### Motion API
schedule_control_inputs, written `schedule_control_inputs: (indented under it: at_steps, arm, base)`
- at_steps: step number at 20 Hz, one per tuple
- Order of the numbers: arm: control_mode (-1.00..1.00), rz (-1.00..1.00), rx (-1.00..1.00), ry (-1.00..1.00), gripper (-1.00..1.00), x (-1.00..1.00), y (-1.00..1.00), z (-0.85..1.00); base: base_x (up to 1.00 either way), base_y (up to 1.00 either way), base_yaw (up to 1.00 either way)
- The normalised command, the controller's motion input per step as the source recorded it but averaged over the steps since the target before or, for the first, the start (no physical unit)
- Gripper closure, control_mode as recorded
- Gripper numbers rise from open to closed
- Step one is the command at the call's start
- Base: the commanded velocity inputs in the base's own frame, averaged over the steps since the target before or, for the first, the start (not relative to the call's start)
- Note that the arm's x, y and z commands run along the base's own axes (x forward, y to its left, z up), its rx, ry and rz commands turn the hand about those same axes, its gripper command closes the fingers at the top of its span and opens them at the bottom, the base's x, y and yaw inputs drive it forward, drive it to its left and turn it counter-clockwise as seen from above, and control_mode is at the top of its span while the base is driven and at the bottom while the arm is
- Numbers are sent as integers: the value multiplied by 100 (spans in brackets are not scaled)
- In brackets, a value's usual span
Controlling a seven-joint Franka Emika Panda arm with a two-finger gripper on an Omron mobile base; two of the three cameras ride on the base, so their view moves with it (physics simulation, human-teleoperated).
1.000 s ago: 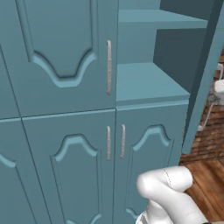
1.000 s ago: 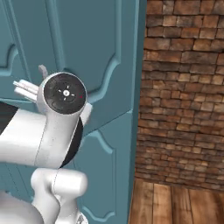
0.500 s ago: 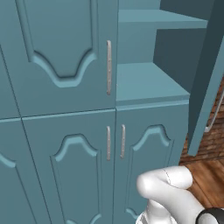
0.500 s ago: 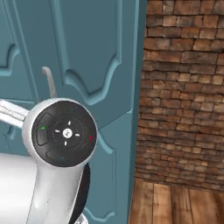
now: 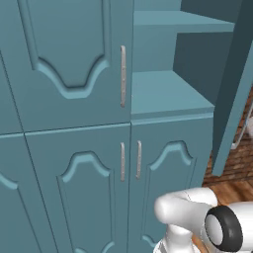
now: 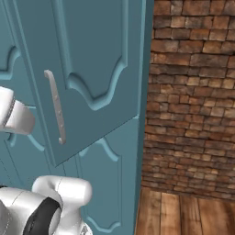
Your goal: Open the cabinet and setup a tea strainer by placing it in the bowl upright.
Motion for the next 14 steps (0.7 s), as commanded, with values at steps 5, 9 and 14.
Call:
schedule_control_inputs:
  at_steps: [5,9,14]
  arm:
    - [-100,-4,-42,4,-100,47,51,-28]
    - [-100,2,-47,-2,-100,70,-3,-64]
    - [-100,14,-67,5,-100,26,13,-72]
  base:
    - [0,0,0]
    - [0,0,0]
    - [0,0,0]
